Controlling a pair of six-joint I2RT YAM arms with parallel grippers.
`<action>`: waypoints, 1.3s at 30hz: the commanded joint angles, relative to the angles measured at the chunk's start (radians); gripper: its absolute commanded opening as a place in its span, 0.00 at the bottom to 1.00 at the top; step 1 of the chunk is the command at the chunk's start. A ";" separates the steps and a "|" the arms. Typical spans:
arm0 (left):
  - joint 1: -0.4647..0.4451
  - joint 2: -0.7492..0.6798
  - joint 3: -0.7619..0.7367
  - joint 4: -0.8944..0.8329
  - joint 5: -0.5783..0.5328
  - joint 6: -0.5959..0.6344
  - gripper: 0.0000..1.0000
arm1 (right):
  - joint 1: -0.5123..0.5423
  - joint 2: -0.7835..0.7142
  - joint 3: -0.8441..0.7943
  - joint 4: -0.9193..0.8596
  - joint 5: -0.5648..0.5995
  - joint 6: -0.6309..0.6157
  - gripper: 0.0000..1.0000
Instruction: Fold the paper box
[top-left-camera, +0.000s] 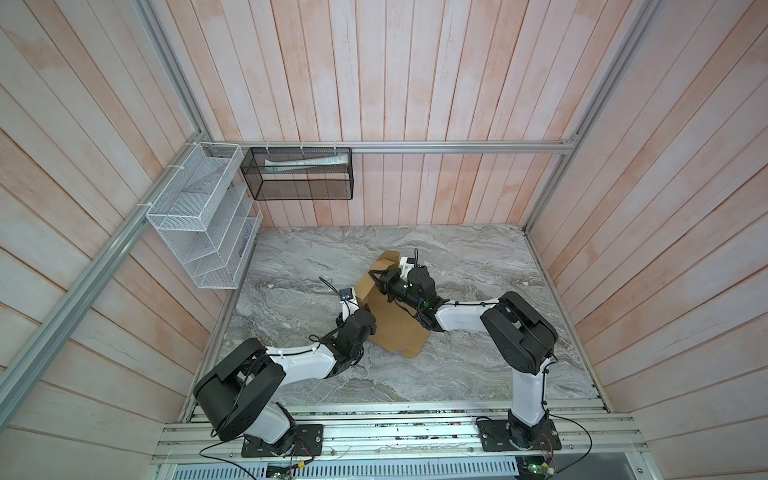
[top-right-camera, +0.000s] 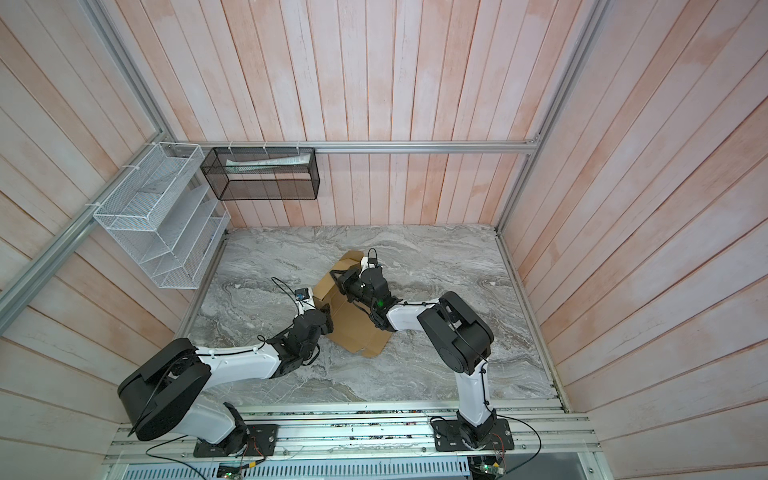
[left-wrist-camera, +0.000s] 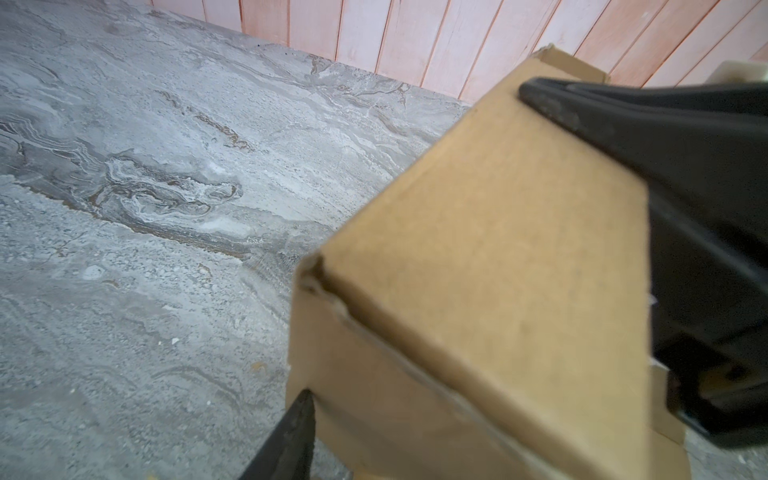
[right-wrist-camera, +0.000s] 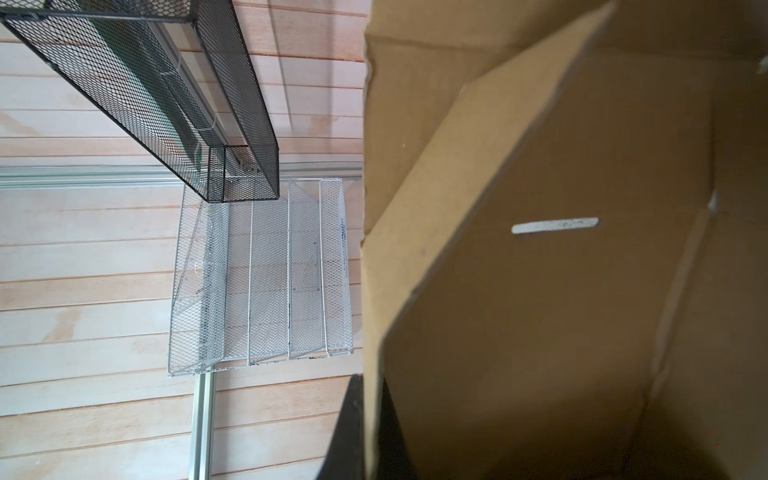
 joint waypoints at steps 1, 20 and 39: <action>0.003 0.017 0.046 0.005 -0.056 -0.028 0.49 | 0.031 0.009 -0.007 -0.050 -0.059 0.011 0.03; 0.003 0.046 0.093 -0.038 -0.134 -0.062 0.26 | 0.038 0.013 0.023 -0.093 -0.054 0.005 0.18; 0.006 0.100 0.099 0.023 -0.207 0.031 0.03 | 0.041 -0.153 -0.055 -0.186 0.006 -0.072 0.35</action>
